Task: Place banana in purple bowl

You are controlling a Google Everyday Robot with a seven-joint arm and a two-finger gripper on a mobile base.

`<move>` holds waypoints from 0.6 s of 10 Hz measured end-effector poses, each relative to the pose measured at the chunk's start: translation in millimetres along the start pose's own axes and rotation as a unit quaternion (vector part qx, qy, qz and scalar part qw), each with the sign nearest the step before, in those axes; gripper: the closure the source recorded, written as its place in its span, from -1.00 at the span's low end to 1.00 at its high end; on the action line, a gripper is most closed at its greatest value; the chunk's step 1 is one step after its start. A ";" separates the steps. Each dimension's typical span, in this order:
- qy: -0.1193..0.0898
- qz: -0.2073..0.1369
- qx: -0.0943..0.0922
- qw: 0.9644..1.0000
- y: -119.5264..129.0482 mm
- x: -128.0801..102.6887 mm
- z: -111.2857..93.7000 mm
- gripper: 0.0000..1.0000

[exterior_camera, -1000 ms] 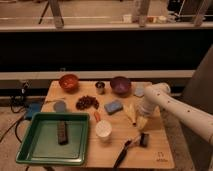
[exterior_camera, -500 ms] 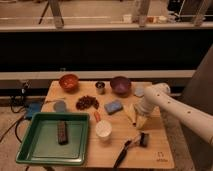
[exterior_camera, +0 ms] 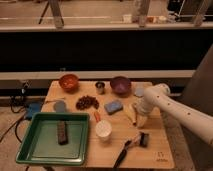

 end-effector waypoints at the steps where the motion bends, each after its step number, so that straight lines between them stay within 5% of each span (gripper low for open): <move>1: -0.001 -0.020 -0.004 1.000 0.4 -1.1 1.5 -0.60; 3: -0.006 -0.077 -0.022 0.997 2.1 -6.8 5.1 -0.60; 6: -0.022 -0.158 -0.035 0.987 4.9 -16.7 7.1 -0.60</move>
